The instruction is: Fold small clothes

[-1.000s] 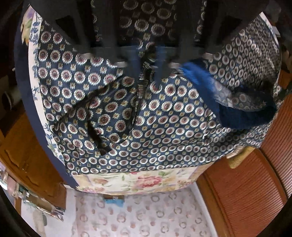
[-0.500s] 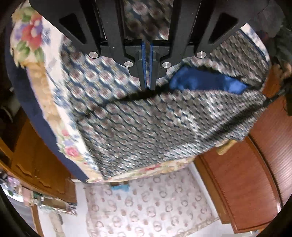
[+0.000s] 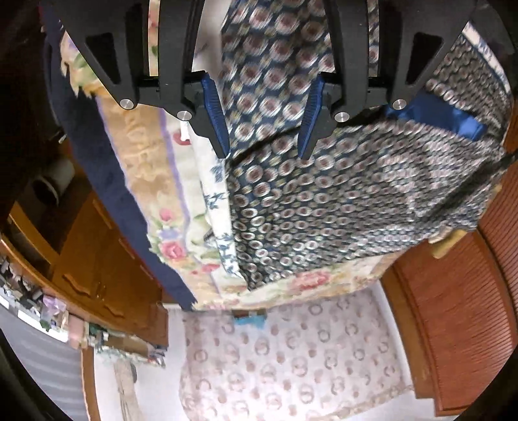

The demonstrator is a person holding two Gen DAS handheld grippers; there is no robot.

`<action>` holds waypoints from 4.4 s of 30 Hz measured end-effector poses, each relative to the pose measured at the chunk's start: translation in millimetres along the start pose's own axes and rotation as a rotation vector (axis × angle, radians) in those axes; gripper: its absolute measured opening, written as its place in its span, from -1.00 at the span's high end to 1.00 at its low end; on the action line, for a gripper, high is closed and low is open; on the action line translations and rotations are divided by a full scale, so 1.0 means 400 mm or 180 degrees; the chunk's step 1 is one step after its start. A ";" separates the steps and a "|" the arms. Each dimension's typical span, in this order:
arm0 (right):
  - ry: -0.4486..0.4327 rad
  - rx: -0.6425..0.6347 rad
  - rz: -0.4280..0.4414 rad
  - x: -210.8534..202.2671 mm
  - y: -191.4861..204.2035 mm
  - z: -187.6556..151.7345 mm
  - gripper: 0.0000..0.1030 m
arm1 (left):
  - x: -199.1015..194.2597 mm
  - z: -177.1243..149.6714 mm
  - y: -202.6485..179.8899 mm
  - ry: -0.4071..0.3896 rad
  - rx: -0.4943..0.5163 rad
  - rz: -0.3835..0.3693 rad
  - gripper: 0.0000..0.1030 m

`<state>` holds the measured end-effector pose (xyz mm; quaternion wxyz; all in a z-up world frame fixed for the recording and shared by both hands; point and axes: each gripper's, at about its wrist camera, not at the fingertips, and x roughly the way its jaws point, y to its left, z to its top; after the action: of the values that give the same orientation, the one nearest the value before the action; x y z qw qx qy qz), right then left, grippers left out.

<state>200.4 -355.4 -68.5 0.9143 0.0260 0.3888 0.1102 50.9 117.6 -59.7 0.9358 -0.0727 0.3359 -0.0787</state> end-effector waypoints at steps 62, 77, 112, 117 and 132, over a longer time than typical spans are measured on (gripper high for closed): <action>-0.0197 -0.0486 0.0086 -0.180 0.054 -0.073 0.70 | -0.108 -0.043 0.034 0.0054 0.0092 0.0106 0.23; -0.0010 -0.0871 0.0347 0.016 0.242 -0.073 0.45 | -0.059 -0.089 0.070 0.0199 -0.0027 0.0372 0.20; 0.0225 -0.1061 0.0419 0.076 0.289 -0.108 0.25 | -0.043 -0.149 0.018 0.0359 0.0147 0.0489 0.33; 0.0224 -0.1060 0.0418 0.074 0.287 -0.108 0.24 | -0.042 -0.149 0.019 0.0341 0.0120 0.0439 0.53; 0.0224 -0.1054 0.0419 0.074 0.288 -0.108 0.24 | -0.098 -0.078 -0.031 -0.0079 0.0071 -0.0024 0.99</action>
<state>168.3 -238.2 -104.1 0.8828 -0.1034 0.3945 0.2332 -0.3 110.8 -57.0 0.9403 -0.0645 0.3230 -0.0851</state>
